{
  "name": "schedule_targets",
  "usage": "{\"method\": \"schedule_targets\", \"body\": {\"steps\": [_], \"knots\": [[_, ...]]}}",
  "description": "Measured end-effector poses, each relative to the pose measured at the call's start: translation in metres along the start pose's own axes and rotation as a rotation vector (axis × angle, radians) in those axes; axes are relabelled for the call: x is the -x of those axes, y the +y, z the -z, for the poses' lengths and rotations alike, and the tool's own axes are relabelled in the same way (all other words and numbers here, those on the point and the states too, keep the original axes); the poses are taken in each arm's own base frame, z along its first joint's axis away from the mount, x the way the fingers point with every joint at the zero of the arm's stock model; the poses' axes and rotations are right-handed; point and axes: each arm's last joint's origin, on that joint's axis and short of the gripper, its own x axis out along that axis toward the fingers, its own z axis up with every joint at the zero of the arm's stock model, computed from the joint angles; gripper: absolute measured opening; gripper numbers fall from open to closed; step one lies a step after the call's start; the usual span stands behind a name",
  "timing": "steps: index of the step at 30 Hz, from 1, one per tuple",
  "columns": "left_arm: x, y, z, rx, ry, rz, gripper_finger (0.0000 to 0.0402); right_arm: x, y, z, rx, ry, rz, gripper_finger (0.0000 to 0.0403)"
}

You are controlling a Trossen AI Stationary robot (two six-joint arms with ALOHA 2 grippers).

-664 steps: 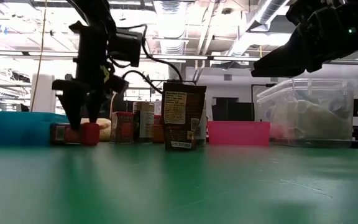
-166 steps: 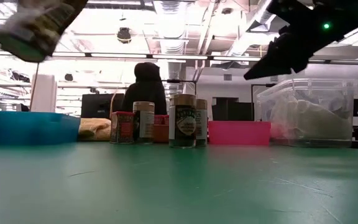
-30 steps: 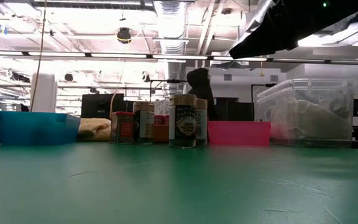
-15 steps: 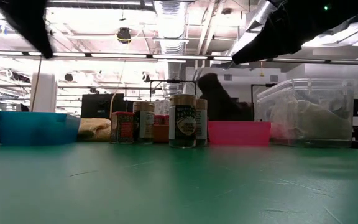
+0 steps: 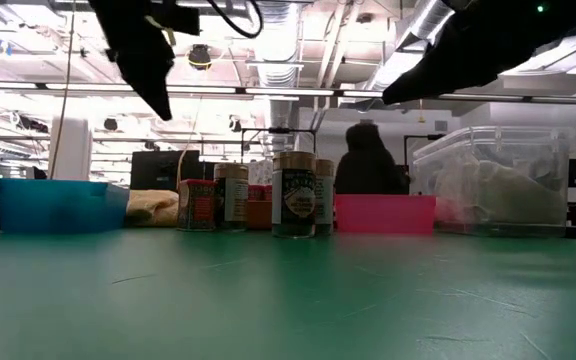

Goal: Sort spices by type
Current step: Put the bottom big brown seasoning bottle into the red bin

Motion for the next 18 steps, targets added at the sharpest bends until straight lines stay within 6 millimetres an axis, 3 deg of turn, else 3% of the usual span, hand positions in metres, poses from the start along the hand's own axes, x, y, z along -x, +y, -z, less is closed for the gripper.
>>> {"method": "schedule_targets", "body": {"steps": [7,18], "knots": [[-0.021,0.019,-0.013,-0.228,0.046,0.002,0.0204,-0.007,0.010,0.007,0.020,0.012,-0.010,0.0301],[-0.058,0.059,-0.031,-0.339,0.088,0.068,0.0204,-0.026,0.026,0.019,0.061,0.007,-0.013,0.0301]]}}
